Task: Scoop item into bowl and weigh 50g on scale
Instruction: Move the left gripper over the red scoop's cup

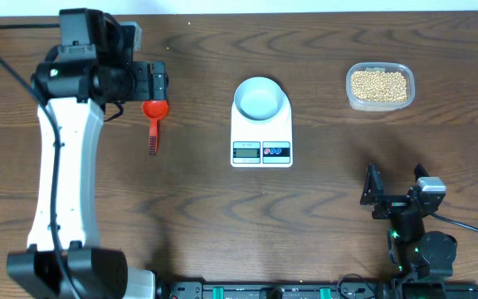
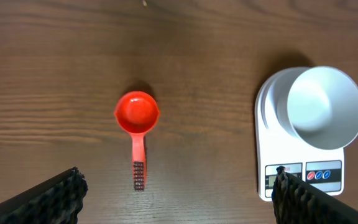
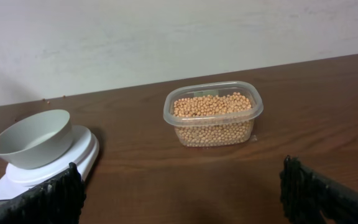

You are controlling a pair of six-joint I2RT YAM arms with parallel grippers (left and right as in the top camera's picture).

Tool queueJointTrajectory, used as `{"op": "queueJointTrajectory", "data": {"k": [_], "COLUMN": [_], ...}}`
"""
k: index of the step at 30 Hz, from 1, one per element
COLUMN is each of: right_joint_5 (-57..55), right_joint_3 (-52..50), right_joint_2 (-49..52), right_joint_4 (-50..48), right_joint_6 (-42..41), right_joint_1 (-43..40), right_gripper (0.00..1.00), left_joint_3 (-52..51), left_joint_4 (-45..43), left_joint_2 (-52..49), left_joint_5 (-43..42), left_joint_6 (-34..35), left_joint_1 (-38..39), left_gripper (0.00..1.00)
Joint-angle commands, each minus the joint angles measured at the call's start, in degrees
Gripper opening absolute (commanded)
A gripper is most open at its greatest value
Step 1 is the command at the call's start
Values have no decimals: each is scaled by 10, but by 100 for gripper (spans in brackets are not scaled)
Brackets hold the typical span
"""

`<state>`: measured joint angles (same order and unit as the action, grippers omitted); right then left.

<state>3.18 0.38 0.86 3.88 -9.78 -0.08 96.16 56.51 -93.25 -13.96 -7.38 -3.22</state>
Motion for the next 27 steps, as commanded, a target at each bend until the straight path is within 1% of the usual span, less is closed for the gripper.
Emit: {"op": "queueJointTrajectory", "data": {"k": [1,7,10,13,16,20,24,25,27], "right_joint_5": [0,0,0,0,0,0,0,0,0], "right_joint_3": [0,0,0,0,0,0,0,0,0], "right_joint_2": [-1,-1,-1,-1,-1,-1,-1,-1,-1], "right_joint_4": [2,2,2,2,2,2,2,2,2], "right_joint_6": [9,9,9,9,9,9,9,9,9], "right_joint_1": [1,1,1,1,1,1,1,1,1], "right_gripper": [99,99,99,99,99,99,99,99,99], "left_joint_3": [13,12,11,11,11,11,11,11,11], "left_joint_4": [0,-16,-35,-43,-43,-45,-57,-62,-68], "left_joint_2": [-20,-23,-33,-57,-89,-129,-165,-176,-191], "left_joint_5": [-39,-46,-20,8,9,9,9,9,10], "left_joint_6": [-14,-14,-11,23,44,47,45,44,42], "left_joint_1": [0,0,-3,-17,-42,-68,-75,-75,-74], "left_gripper": [98,98,98,98,100,94,90,87,77]}}
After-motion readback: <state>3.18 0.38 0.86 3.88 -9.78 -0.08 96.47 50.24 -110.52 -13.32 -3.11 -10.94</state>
